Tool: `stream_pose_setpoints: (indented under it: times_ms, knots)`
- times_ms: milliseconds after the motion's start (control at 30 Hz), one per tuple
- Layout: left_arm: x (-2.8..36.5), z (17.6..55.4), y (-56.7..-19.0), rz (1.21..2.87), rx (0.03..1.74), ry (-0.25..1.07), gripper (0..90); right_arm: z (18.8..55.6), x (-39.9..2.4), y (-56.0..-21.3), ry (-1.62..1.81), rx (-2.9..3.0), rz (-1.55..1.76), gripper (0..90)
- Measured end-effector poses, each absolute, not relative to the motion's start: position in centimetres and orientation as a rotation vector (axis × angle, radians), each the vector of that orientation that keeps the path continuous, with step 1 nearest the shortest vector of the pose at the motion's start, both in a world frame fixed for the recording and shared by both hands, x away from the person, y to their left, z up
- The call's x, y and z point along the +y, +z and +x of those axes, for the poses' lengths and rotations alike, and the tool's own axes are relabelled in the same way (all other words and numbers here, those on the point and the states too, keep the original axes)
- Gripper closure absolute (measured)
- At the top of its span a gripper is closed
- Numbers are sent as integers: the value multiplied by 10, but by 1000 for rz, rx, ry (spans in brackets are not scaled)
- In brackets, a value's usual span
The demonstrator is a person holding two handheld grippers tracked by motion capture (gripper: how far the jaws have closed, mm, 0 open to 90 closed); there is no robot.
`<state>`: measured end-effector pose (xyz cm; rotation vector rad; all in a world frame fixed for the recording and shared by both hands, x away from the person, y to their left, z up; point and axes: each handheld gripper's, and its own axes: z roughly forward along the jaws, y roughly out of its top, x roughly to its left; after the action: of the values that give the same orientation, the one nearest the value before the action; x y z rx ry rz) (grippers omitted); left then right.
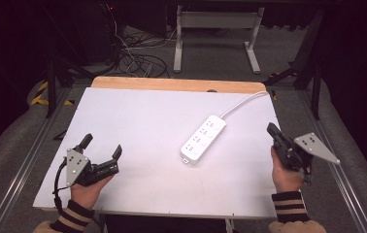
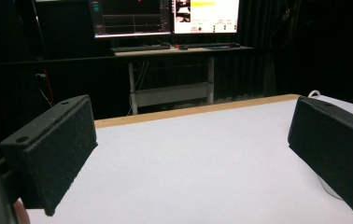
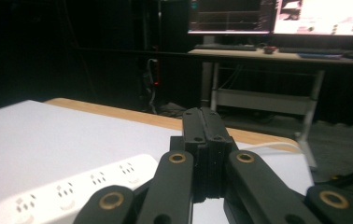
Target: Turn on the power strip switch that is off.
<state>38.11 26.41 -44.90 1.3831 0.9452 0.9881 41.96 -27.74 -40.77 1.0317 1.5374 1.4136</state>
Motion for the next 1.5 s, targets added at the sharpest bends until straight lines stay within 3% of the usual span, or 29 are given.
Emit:
stream_pose_setpoints:
  times_ms: [667, 833, 900, 933, 967, 1000, 1033, 1067, 1100, 1133, 1300, 1500]
  knots:
    - [263, 380, -448, 1388, 931, 984, 19, 416, -269, -425, 1362, 1535, 976, 900]
    - [263, 380, -448, 1390, 932, 979, 19, 417, -268, -426, 1359, 1514, 970, 810]
    - [263, 380, -448, 1389, 933, 979, 19, 418, -266, -426, 1354, 1512, 970, 699]
    - [263, 380, -448, 1389, 932, 980, 19, 419, -265, -427, 1341, 1479, 979, 535]
    - [263, 380, -448, 1389, 931, 982, 19, 419, -265, -427, 1341, 1479, 979, 535]
    - [263, 380, -448, 1389, 931, 982, 18, 420, -264, -428, 1337, 1474, 985, 461]
    - [263, 380, -448, 1389, 931, 982, 19, 422, -264, -428, 1343, 1474, 996, 370]
    - [263, 380, -448, 1390, 930, 979, 18, 425, -263, -430, 1337, 1468, 1023, 213]
    - [263, 380, -448, 1391, 930, 977, 18, 425, -263, -430, 1337, 1468, 1023, 213]
    - [263, 380, -448, 1390, 930, 977, 19, 426, -261, -430, 1311, 1458, 1044, 102]
    - [263, 381, -448, 1391, 930, 974, 18, 428, -258, -432, 1297, 1436, 1043, 32]
    - [263, 381, -448, 1392, 930, 976, 18, 429, -256, -434, 1290, 1444, 1030, 18]
